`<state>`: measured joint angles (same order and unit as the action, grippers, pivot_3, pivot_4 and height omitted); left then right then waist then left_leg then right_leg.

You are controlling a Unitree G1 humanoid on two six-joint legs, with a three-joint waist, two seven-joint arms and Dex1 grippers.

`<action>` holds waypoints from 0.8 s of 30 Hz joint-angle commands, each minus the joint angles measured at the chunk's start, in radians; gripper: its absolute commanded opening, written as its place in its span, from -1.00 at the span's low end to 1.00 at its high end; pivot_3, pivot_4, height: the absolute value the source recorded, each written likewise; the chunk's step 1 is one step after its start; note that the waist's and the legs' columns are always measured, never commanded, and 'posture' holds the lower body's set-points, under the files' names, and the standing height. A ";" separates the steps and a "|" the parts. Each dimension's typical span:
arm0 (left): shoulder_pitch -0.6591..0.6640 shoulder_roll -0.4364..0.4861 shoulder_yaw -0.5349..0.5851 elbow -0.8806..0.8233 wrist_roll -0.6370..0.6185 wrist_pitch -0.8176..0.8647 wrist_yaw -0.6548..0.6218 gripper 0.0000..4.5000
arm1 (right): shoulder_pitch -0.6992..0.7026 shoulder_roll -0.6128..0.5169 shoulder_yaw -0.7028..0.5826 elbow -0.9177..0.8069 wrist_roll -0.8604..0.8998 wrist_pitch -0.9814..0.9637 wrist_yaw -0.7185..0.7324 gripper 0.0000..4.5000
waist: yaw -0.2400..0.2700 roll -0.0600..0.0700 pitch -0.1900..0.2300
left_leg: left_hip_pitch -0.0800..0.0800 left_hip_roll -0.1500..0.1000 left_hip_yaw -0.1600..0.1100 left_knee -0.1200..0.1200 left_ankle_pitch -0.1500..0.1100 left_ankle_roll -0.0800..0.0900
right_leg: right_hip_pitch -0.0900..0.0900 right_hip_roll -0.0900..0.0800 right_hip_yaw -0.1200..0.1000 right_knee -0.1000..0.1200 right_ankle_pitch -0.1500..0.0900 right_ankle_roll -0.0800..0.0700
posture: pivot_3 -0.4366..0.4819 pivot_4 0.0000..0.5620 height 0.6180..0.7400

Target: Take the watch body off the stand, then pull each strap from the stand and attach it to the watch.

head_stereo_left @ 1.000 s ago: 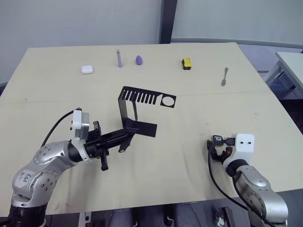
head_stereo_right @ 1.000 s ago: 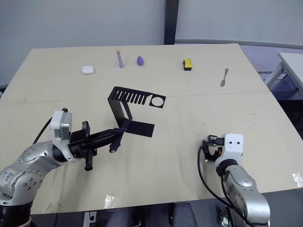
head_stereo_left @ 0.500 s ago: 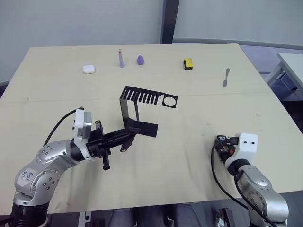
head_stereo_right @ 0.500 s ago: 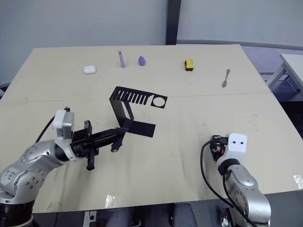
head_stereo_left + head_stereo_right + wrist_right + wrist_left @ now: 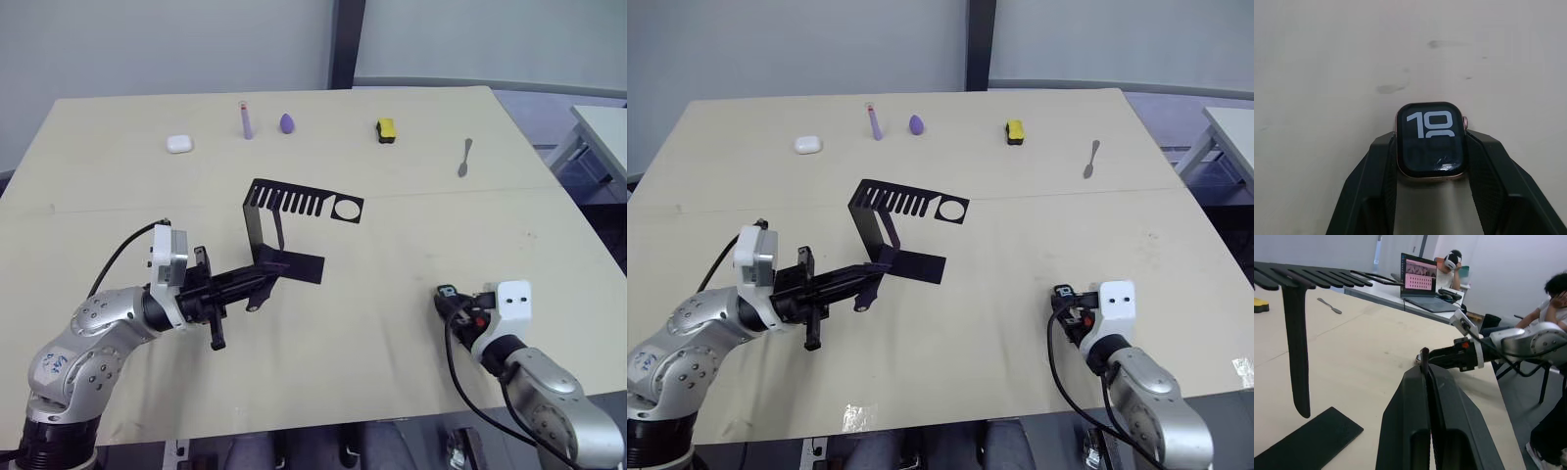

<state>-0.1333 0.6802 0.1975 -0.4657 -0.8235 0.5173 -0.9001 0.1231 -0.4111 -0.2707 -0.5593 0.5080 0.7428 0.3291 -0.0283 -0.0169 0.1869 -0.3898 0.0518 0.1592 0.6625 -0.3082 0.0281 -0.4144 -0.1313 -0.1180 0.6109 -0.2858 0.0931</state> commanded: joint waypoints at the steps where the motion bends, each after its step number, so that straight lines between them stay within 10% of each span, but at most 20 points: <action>1: -0.006 0.056 -0.036 -0.008 0.117 -0.114 -0.102 -1.00 | -0.066 -0.062 -0.047 -0.033 0.190 0.099 0.111 -0.33 | 0.001 0.000 0.000 | 0.000 0.000 0.000 0.000 0.000 0.000 | 0.000 0.000 0.000 0.000 0.000 0.000 | -0.05 -0.47 1.00; 9: -0.096 0.078 -0.119 -0.001 0.274 -0.297 -0.203 -1.00 | -0.345 -0.108 -0.074 0.162 0.850 0.572 -0.046 -0.33 | 0.006 0.001 0.000 | -0.001 0.001 -0.002 0.000 -0.001 0.000 | -0.001 -0.004 -0.001 -0.001 -0.001 -0.001 | -0.05 -0.47 1.00; 24: -0.175 0.057 -0.230 0.033 0.378 -0.331 -0.196 -1.00 | -0.396 -0.155 0.201 0.211 1.312 0.445 -0.323 -0.33 | 0.003 0.001 0.000 | -0.003 -0.002 0.001 0.001 -0.001 0.005 | -0.001 -0.001 -0.002 -0.003 0.002 0.003 | -0.05 -0.47 1.00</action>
<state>-0.2987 0.7412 -0.0303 -0.4179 -0.4494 0.2041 -1.0940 -0.2674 -0.5489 -0.0792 -0.3363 1.7672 1.2176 0.0141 -0.0250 -0.0164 0.1873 -0.3933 0.0500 0.1605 0.6638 -0.3090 0.0331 -0.4150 -0.1324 -0.1194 0.6078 -0.2837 0.0965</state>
